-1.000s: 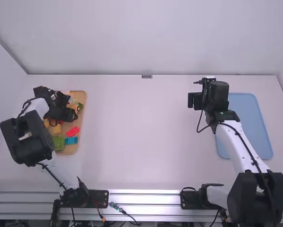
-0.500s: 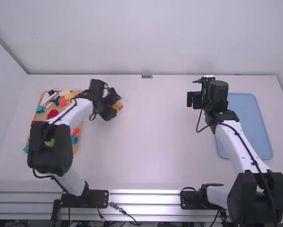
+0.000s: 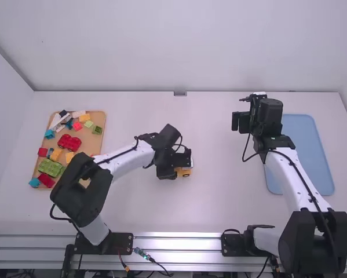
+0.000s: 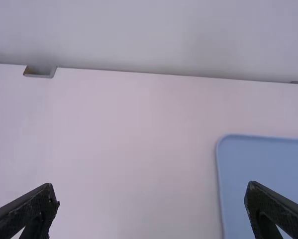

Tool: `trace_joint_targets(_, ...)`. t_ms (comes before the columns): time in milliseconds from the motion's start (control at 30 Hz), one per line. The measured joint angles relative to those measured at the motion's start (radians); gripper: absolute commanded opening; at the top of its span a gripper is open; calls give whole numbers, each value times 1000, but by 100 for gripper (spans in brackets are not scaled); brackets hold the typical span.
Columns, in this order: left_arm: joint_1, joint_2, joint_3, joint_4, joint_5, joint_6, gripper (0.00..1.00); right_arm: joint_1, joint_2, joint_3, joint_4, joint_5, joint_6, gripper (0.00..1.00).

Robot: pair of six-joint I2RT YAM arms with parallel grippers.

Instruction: Assemble lego blocks to make yellow taxi

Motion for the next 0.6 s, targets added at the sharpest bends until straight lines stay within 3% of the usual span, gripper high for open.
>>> trace_joint_targets(367, 0, 0, -229, 300, 58, 16, 2, 0, 0, 0, 0, -3, 3, 99)
trace_joint_targets(400, 0, 0, -248, 329, 58, 16, 7, 0, 0, 0, 0, -3, 5, 99)
trace_joint_targets(433, 0, 0, -257, 344, 58, 16, 13, 0, 0, 0, -1, -3, 7, 99)
trace_joint_targets(467, 0, 0, -273, 365, 58, 16, 27, 0, 0, 0, -2, -5, 7, 99)
trace_joint_targets(500, 0, 0, -285, 381, 63, 14, 54, 0, 0, 0, -2, -5, 11, 99)
trace_joint_targets(533, 2, -7, -300, 406, 69, 18, 99, 0, 0, 0, -4, -6, 17, 99)
trace_joint_targets(600, 2, -12, -310, 423, 69, 9, 99, 0, 0, 0, -4, -7, 23, 99)
